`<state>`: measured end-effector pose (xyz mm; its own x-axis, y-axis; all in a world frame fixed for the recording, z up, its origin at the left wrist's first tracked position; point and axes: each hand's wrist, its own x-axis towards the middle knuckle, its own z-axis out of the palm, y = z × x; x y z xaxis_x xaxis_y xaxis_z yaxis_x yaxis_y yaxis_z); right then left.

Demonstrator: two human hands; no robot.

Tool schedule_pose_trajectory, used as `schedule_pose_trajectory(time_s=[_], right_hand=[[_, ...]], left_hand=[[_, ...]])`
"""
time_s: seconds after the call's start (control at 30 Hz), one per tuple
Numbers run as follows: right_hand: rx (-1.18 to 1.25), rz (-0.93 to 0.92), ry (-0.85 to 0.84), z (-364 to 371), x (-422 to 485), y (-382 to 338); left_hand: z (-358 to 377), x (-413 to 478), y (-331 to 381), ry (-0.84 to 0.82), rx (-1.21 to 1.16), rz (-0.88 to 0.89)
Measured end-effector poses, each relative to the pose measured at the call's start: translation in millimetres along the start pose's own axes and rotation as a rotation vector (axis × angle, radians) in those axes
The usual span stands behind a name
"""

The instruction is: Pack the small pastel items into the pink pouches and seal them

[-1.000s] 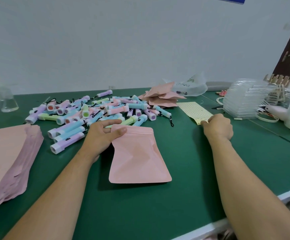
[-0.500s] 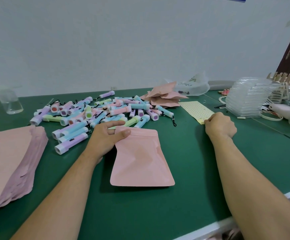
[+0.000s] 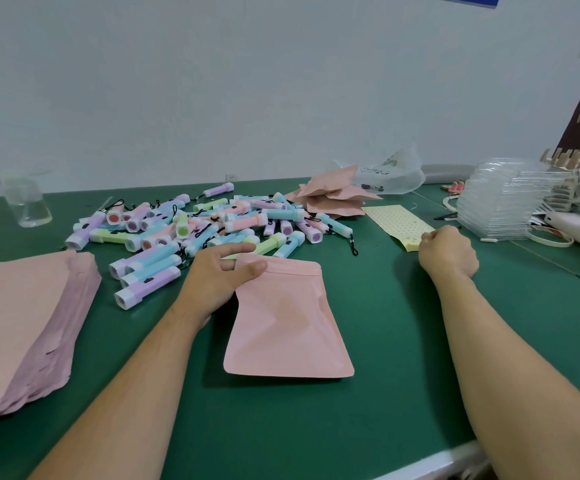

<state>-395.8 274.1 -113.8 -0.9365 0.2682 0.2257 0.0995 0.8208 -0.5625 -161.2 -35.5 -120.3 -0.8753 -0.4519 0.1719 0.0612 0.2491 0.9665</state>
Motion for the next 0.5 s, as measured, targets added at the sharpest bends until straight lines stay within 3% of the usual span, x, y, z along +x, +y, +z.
schedule_pose_trajectory(time_s=[0.17,0.23,0.4,0.5], right_hand=[[0.194,-0.06,0.111,2.5,-7.6,-9.1],[0.42,-0.13,0.033,2.8,-16.8,-19.2],[0.982,-0.299,-0.544,-4.9,-71.1,-61.6],[1.116,-0.375,-0.966,-0.1,-108.8,-83.2]], left_hand=[[0.4,2.8,1.4,-0.016,-0.023,-0.014],[-0.1,5.2,1.1,0.003,-0.069,-0.023],[-0.9,10.0,-0.9,0.095,-0.191,-0.047],[-3.1,12.2,-0.8,0.184,-0.303,-0.084]])
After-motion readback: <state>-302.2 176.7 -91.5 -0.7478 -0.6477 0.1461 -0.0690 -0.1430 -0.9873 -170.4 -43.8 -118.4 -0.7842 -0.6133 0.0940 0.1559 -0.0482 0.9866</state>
